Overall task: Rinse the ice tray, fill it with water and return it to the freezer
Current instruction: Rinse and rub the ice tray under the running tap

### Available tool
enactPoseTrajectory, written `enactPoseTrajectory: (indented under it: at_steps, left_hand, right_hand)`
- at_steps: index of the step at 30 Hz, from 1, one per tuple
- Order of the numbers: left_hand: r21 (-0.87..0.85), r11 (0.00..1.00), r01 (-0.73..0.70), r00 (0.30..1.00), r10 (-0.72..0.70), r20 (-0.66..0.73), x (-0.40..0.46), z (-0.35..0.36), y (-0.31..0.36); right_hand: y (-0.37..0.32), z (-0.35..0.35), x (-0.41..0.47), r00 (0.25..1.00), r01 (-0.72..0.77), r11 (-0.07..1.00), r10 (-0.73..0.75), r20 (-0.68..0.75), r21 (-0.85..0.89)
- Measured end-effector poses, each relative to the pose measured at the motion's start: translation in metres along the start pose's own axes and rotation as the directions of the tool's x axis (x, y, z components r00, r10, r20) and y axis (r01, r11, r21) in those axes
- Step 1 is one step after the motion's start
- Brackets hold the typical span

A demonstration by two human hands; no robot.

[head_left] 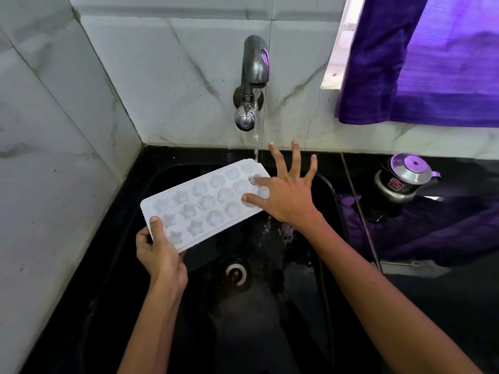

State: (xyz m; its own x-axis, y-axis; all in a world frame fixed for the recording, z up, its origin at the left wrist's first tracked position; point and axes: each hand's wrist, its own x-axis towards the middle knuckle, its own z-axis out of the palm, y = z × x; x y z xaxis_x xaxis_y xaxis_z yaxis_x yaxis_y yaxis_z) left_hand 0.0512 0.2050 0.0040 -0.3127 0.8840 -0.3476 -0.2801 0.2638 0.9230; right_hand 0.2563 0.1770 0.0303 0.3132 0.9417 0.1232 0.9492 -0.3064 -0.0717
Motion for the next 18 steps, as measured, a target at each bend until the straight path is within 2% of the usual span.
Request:
enactPoseTrajectory:
  at_steps: [4,8,12,15,18]
  left_hand:
    - [0.0,1.0,0.0,1.0,0.0,0.002,0.002,0.001,0.002]
    - [-0.018,1.0,-0.005,1.0,0.005,-0.011,0.009,0.002,0.006]
    - [-0.031,0.999,-0.026,0.999,0.025,-0.032,0.012,0.007,0.007]
    - [-0.038,0.998,-0.04,0.997,0.037,-0.06,0.015,0.006,0.008]
    - [-0.031,0.999,-0.034,0.997,0.031,-0.066,0.02,0.005,0.01]
  right_hand:
    - [-0.001,0.001,0.003,1.0,-0.013,0.998,0.013,-0.009,0.056]
    - [-0.002,0.005,0.006,0.975,-0.101,0.956,0.15,-0.162,0.277]
    - [-0.006,0.018,-0.002,0.926,-0.121,0.946,0.217,-0.31,0.299]
    - [-0.001,0.027,-0.01,0.973,-0.017,0.947,0.089,-0.213,0.321]
    - [0.01,0.031,-0.013,0.992,0.11,0.964,-0.091,-0.087,0.243]
